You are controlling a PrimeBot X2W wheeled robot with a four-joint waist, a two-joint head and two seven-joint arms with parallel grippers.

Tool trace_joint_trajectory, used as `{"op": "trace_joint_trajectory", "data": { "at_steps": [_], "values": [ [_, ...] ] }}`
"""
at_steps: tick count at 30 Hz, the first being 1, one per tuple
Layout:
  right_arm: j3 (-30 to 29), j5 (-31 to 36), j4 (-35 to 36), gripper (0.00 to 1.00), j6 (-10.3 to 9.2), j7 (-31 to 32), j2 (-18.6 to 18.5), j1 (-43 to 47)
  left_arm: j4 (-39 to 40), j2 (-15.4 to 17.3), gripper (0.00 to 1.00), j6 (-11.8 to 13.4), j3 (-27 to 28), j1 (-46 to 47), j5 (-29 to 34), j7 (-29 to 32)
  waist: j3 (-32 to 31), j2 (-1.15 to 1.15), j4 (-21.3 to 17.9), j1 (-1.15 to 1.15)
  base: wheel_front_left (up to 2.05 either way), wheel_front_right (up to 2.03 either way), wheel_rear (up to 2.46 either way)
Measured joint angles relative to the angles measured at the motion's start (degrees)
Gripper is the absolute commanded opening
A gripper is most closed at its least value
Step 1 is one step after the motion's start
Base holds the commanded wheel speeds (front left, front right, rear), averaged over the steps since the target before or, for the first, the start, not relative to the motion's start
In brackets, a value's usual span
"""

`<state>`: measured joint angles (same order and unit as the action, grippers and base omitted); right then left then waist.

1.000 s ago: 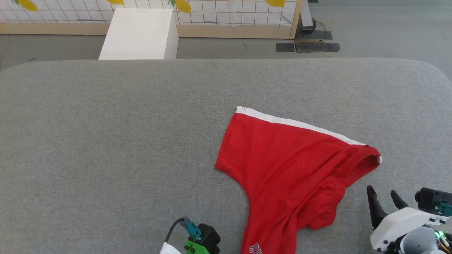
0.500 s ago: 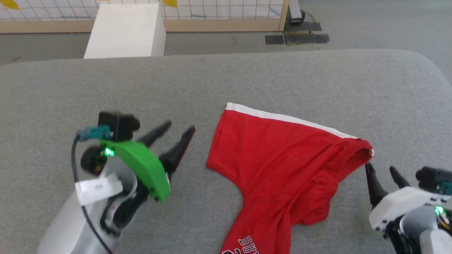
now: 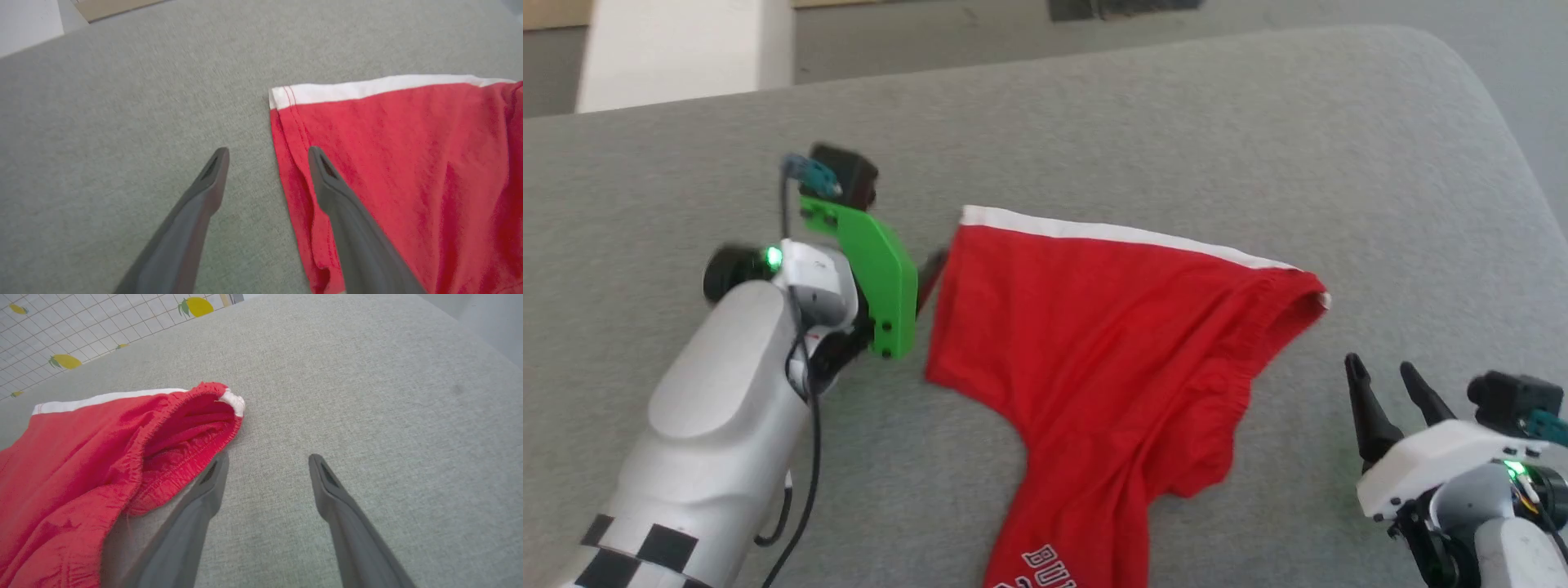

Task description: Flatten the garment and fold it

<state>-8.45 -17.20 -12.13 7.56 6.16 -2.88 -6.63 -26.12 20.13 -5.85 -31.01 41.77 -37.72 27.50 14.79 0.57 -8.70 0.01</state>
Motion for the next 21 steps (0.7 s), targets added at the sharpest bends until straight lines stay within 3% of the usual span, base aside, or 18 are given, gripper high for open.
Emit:
{"op": "trace_joint_trajectory", "data": {
  "at_steps": [4, 9, 10, 11, 12, 21],
  "values": [
    [-1.6, -0.1, -0.9, 1.0, 0.0, -1.5, 0.0, 1.4, -3.2, -0.4, 1.0, 1.2, -1.8, -0.5, -2.4, 10.4, 1.6, 0.0, -2.7, 0.0, 0.0, 0.0, 0.0],
    [-2.7, 0.1, -1.6, 1.0, 0.0, -2.2, 0.0, 1.7, -1.5, 0.1, 1.0, 1.4, -1.7, -0.6, -5.0, 15.8, 3.3, 0.0, -4.5, 0.0, 0.0, 0.0, 0.0],
    [-2.8, 0.1, -1.7, 1.0, 0.0, -2.2, 0.0, 1.7, -1.0, 0.1, 0.31, 1.4, -1.7, -0.6, -5.4, 16.5, 3.5, 0.0, -4.6, 0.0, 0.0, 0.0, 0.0],
    [-2.9, 0.1, -1.9, 1.0, 0.0, -2.3, -0.1, 1.7, -0.6, 0.1, 0.04, 1.4, -1.9, -0.6, -5.8, 17.3, 3.6, 0.0, -4.5, 0.0, 0.0, 0.0, 0.0],
    [-2.8, 0.1, -1.9, 1.0, 0.0, -2.3, -0.1, 1.7, -0.1, 0.1, 0.0, 1.4, -2.1, -0.7, -6.1, 17.9, 3.6, 0.0, -4.4, 0.0, 0.0, 0.0, 0.0],
    [-2.4, 1.1, -2.8, 1.0, 0.0, -2.0, 0.0, 1.6, 1.7, -0.7, 0.0, 2.6, 0.5, -3.8, -8.0, 13.5, 1.9, 0.0, -1.1, 0.0, 0.0, 0.0, 0.0]
  ]
}}
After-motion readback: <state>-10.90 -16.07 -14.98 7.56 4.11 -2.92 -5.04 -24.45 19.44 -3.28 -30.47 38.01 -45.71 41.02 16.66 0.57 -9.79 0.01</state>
